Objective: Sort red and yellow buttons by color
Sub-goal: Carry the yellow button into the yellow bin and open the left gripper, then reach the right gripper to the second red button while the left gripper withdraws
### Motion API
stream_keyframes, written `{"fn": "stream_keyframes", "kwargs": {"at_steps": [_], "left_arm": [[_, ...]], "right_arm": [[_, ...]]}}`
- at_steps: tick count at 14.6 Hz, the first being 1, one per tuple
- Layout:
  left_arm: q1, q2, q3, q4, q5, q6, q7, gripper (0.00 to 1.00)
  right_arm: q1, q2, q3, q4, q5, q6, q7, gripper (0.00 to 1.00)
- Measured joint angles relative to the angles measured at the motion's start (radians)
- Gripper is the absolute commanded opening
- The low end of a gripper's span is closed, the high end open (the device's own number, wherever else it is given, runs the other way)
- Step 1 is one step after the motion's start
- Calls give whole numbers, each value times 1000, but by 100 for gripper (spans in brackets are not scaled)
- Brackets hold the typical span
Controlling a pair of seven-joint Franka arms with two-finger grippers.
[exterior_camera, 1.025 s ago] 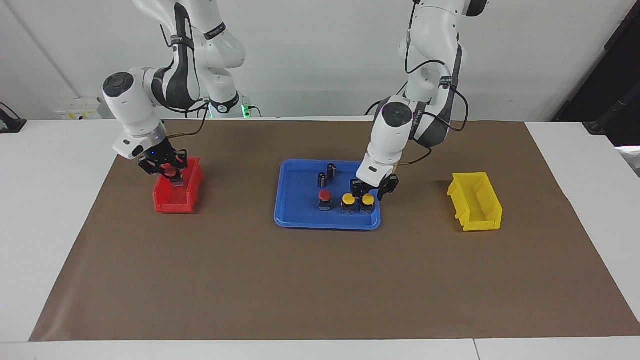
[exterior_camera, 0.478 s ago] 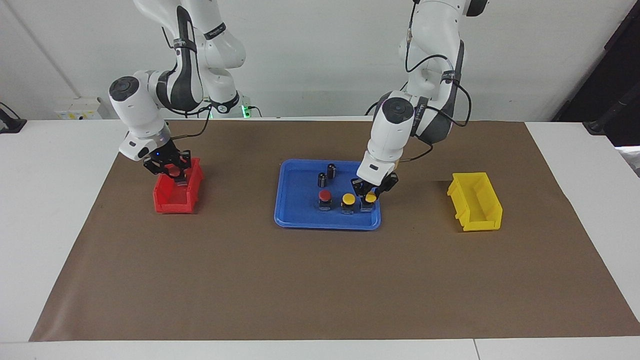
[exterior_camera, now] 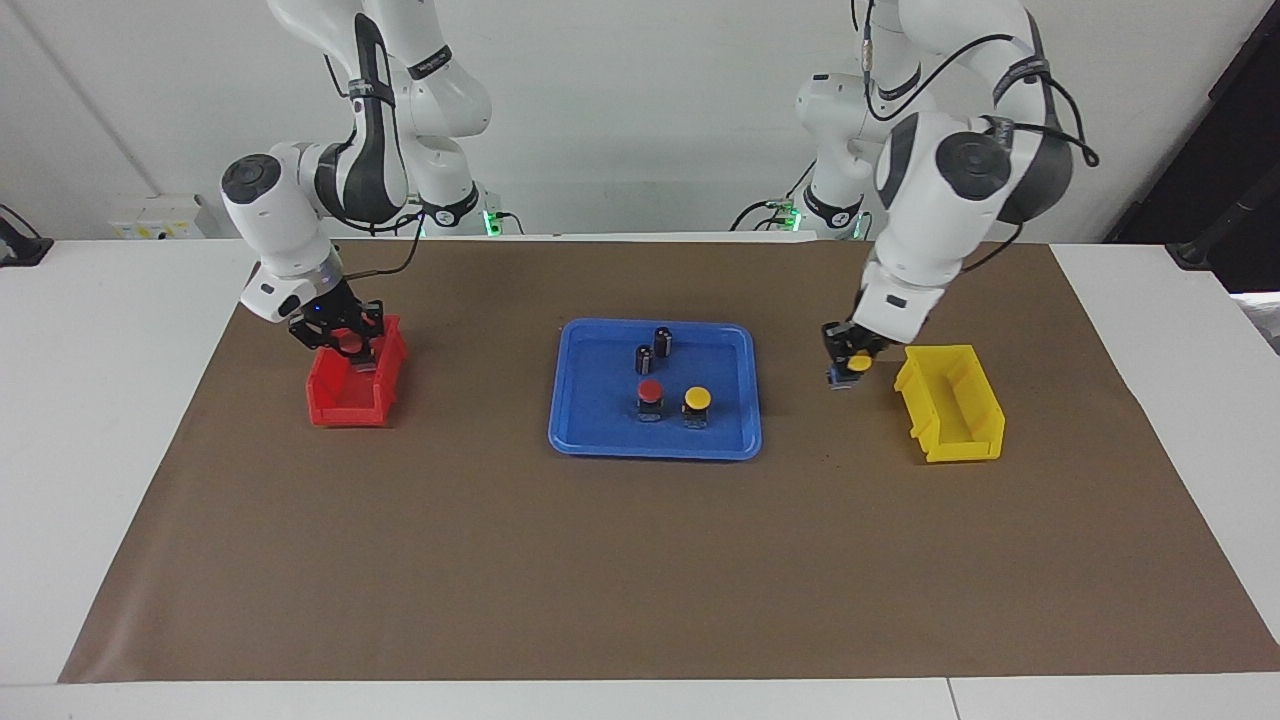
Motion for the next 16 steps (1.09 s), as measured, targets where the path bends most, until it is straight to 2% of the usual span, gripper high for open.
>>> {"fn": "stream_keyframes", "kwargs": {"at_steps": [3,5,9,11,16], "left_arm": [[159,2,4,-21,1,15,212,2],[213,1,4,-50,1,69,278,2],[235,-27,2,-177,2,187,360,2],[245,-44,1,-220,2,203,392,2],[245,-72,-2,-348,2,267,409,2]], "right_arm": [[1,0,0,0,0,0,0,48],[1,0,0,0,0,0,0,48],[1,0,0,10,0,-6,0,48],[1,0,1,45,0,-62,0,48],[41,1,7,244,1,-267,20,48]]}}
